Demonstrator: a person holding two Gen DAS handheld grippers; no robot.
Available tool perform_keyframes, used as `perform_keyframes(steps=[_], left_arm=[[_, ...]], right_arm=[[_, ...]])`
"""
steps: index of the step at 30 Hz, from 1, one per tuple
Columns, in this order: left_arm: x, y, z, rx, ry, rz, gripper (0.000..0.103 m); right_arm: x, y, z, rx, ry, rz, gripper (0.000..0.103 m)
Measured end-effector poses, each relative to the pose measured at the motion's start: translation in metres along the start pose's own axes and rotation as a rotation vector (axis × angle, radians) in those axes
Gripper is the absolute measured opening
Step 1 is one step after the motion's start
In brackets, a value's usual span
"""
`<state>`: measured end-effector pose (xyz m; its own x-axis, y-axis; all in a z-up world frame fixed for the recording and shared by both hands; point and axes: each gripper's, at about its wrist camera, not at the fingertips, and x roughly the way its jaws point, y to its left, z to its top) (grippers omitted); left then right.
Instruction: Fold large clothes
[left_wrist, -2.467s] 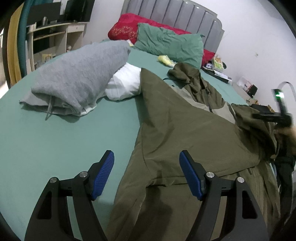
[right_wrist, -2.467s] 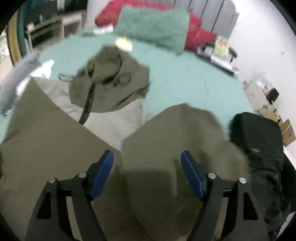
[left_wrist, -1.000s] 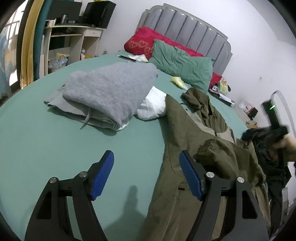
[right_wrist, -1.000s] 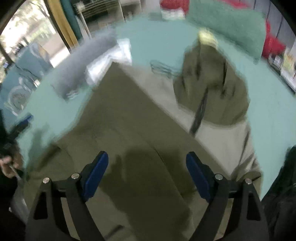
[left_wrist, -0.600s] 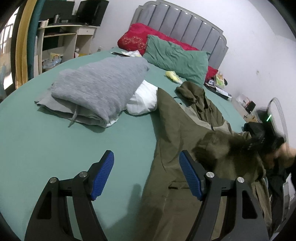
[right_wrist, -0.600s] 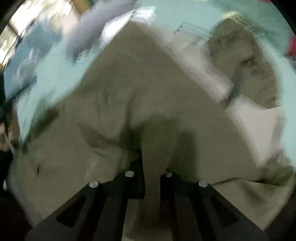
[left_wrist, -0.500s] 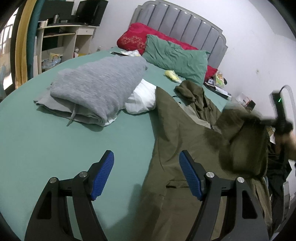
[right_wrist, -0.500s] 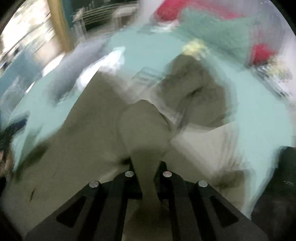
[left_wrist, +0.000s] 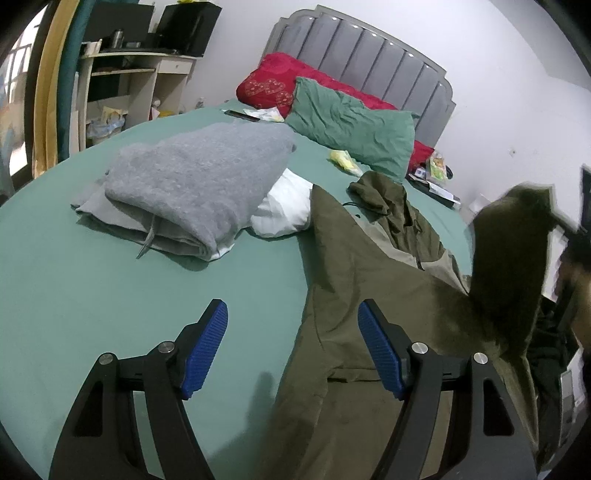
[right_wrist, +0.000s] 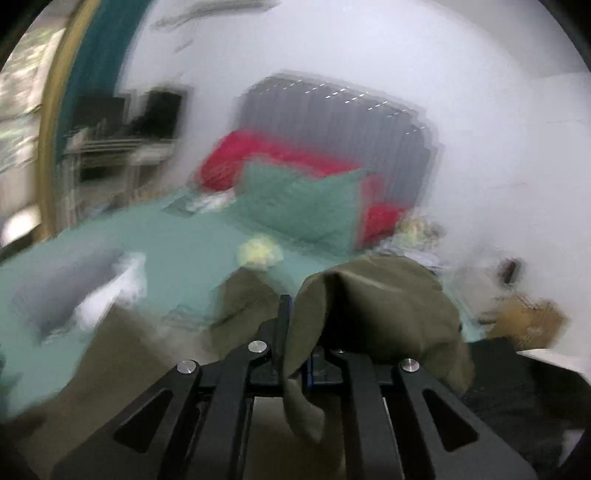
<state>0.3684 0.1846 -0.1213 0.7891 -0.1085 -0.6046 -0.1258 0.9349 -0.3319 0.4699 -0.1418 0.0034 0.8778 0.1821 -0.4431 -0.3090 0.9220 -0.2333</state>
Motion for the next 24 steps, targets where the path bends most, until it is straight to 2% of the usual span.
perform_keyframes(steps=[3, 4, 6, 7, 8, 10, 14, 16, 17, 18, 20, 22, 24], left_arm=[[0.0, 0.0, 0.0, 0.005, 0.003, 0.01, 0.076], [0.0, 0.001, 0.0, 0.003, 0.004, 0.012, 0.076], [0.0, 0.003, 0.001, -0.003, 0.004, 0.021, 0.076], [0.0, 0.004, 0.002, -0.005, 0.005, 0.025, 0.076], [0.001, 0.006, 0.002, -0.007, 0.007, 0.029, 0.076], [0.003, 0.007, 0.002, -0.014, 0.012, 0.033, 0.076], [0.014, 0.002, 0.0, -0.016, 0.036, 0.032, 0.076], [0.02, -0.005, -0.001, -0.006, 0.045, 0.028, 0.076], [0.022, -0.009, -0.001, 0.002, 0.049, 0.026, 0.076], [0.024, -0.013, -0.001, 0.012, 0.049, 0.024, 0.076], [0.026, -0.021, -0.003, 0.034, 0.046, 0.027, 0.076], [0.029, -0.027, -0.002, 0.045, 0.043, 0.029, 0.076], [0.033, -0.034, -0.001, 0.048, 0.036, 0.01, 0.076]], right_arm=[[0.034, 0.088, -0.052, -0.068, 0.171, 0.296, 0.008], [0.043, 0.116, -0.07, -0.086, 0.249, 0.389, 0.015], [0.056, 0.155, -0.103, -0.102, 0.4, 0.563, 0.046], [0.059, 0.164, -0.115, -0.115, 0.453, 0.634, 0.071], [0.055, 0.166, -0.124, -0.135, 0.467, 0.675, 0.081], [0.045, 0.165, -0.128, -0.174, 0.476, 0.729, 0.081], [0.026, 0.084, -0.102, -0.083, 0.383, 0.681, 0.082], [0.026, 0.018, -0.086, -0.022, 0.319, 0.561, 0.083], [0.033, -0.018, -0.082, 0.001, 0.314, 0.451, 0.083], [0.045, -0.05, -0.082, 0.007, 0.334, 0.327, 0.083], [0.073, -0.095, -0.091, 0.013, 0.402, 0.171, 0.083], [0.102, -0.127, -0.107, 0.037, 0.477, 0.148, 0.083], [0.118, -0.148, -0.137, 0.091, 0.573, 0.211, 0.082]])
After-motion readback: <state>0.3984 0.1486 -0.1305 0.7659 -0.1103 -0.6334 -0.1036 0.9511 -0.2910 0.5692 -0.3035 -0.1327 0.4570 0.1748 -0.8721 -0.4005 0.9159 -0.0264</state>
